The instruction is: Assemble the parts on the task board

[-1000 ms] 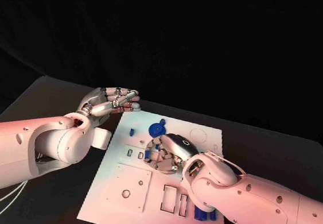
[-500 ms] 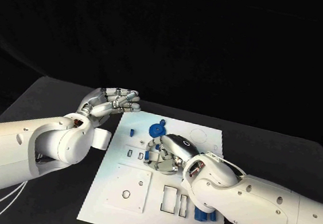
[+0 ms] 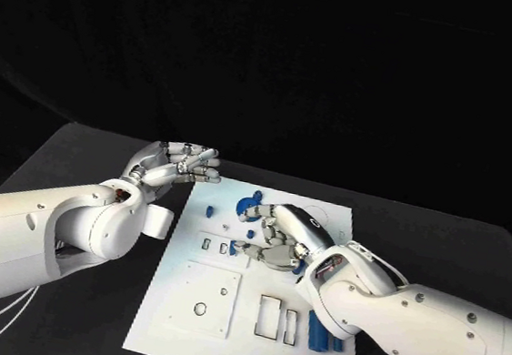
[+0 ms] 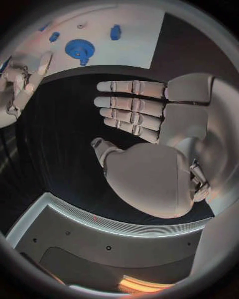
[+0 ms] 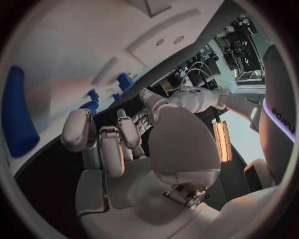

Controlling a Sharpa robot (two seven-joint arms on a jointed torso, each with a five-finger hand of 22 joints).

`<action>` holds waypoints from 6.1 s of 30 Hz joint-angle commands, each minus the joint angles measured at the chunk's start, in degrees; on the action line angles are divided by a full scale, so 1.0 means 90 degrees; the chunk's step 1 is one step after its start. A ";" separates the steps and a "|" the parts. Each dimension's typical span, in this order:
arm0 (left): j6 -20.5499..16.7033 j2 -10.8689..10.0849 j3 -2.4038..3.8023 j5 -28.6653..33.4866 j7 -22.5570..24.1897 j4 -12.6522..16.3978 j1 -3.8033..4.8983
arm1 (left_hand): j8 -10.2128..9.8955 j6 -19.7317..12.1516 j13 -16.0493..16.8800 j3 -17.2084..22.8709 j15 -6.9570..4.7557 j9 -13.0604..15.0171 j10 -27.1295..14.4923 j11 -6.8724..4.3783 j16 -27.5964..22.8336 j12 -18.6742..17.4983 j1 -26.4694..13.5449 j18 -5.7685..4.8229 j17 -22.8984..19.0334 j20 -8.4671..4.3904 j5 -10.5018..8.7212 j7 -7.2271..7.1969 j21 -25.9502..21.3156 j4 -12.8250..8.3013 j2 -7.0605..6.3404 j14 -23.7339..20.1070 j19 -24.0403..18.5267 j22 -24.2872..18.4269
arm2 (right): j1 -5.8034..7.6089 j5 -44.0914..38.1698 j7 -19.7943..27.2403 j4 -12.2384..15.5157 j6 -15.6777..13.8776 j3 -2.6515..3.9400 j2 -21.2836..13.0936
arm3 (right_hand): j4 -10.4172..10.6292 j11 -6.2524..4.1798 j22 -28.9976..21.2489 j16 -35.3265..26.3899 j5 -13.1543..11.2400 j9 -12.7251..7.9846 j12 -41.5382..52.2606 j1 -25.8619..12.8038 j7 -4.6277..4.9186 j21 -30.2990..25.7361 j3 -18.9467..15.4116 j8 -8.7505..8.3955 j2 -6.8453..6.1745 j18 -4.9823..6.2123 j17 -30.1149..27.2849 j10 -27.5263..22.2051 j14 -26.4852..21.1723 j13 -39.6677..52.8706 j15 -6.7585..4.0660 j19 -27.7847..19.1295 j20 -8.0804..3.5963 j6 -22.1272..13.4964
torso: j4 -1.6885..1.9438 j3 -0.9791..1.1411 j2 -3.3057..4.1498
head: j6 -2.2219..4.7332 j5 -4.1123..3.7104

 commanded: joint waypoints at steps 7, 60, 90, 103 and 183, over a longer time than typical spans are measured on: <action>0.0612 0.0050 0.0004 -0.1508 -0.1087 -0.0220 0.0006 | 0.0155 0.0364 0.0201 0.0070 -0.0576 0.0135 0.0955 -0.0434 0.1900 0.0330 0.0049 0.0085 0.1117 -0.0768 -0.0025 -0.0303 0.1264 -0.0083 0.0062 0.1941 0.1566 0.0581 | 0.0418 0.3612 0.2142 0.0017 0.0271 0.0109 -0.0519 | 0.0030 -0.0065 -0.0131 -0.0061 0.0135 0.0019 -0.0038 0.0131 -0.0040 -0.0167 0.0038 0.0150 0.0150 0.0104 0.0218 -0.0066 0.0324 -0.0064 -0.0006 -0.0117 -0.0030 0.0156 | -0.0030 0.0030 -0.0116 | 0.0014 0.0033; 0.3926 0.1057 -0.0285 -0.5518 -0.6050 -0.0858 0.0904 | 0.4278 -0.1260 0.8009 -0.0291 -0.1127 0.2893 0.1929 -0.1040 0.7570 0.8672 -0.2145 -0.0522 0.7695 -0.1413 -0.0033 -0.0932 0.6416 0.0459 0.0613 0.3197 0.3406 0.6119 | 0.1173 0.5024 0.1560 -0.0404 0.0466 0.0084 -0.1661 | 0.0068 -0.0079 -0.0205 -0.0096 0.0353 0.0005 -0.0003 0.0118 -0.0051 -0.0265 0.0042 0.0214 0.0188 0.0121 0.0136 -0.0031 0.0307 -0.0039 -0.0022 -0.0154 -0.0049 0.0153 | -0.0120 0.0165 -0.0298 | -0.0282 0.0192; 0.4292 0.1395 -0.0387 -0.6130 -0.6297 -0.1058 0.1018 | 0.3552 -0.1543 0.7575 -0.0900 -0.0967 0.2402 0.1559 -0.0845 0.7576 0.8424 -0.2216 -0.0533 0.7693 -0.1282 -0.0029 -0.0714 0.6428 0.0449 0.0776 0.3194 0.3387 0.6169 | 0.1149 0.4998 0.1529 -0.0469 0.0426 0.0057 -0.1673 | 0.0078 -0.0081 -0.0231 -0.0102 0.0412 -0.0004 0.0002 0.0108 -0.0052 -0.0298 0.0033 0.0219 0.0181 0.0127 0.0131 -0.0017 0.0307 -0.0040 -0.0026 -0.0166 -0.0053 0.0132 | -0.0118 0.0156 -0.0302 | -0.0363 0.0222; 0.4348 0.1501 -0.0428 -0.6019 -0.6311 -0.1122 0.1020 | 0.3303 -0.1506 0.7478 -0.1009 -0.0906 0.2127 0.1453 -0.0777 0.7587 0.8349 -0.2062 -0.0532 0.7713 -0.1224 -0.0028 -0.0642 0.6432 0.0445 0.0837 0.3198 0.3376 0.6178 | 0.1147 0.4996 0.1534 -0.0472 0.0424 0.0055 -0.1668 | 0.0078 -0.0081 -0.0231 -0.0102 0.0412 -0.0004 0.0002 0.0108 -0.0052 -0.0298 0.0033 0.0219 0.0181 0.0127 0.0131 -0.0017 0.0307 -0.0040 -0.0026 -0.0166 -0.0053 0.0132 | -0.0118 0.0153 -0.0297 | -0.0356 0.0236; 0.3662 0.1300 -0.0380 -0.5226 -0.6169 -0.0844 0.1013 | 0.4201 -0.1192 0.7021 0.3073 -0.1091 0.2447 0.1463 -0.1007 0.7572 0.8090 -0.0935 -0.0533 0.7644 -0.1313 0.0023 -0.0879 0.6465 -0.0785 0.0332 0.3183 0.3380 0.6241 | 0.1079 0.5006 0.1555 -0.0581 0.0475 0.0037 -0.1631 | 0.0091 -0.0084 -0.0265 -0.0113 0.0461 -0.0010 0.0004 0.0097 -0.0053 -0.0341 0.0027 0.0238 0.0182 0.0134 0.0108 -0.0009 0.0303 -0.0044 -0.0028 -0.0183 -0.0057 0.0130 | -0.0109 0.0157 -0.0306 | -0.0423 0.0229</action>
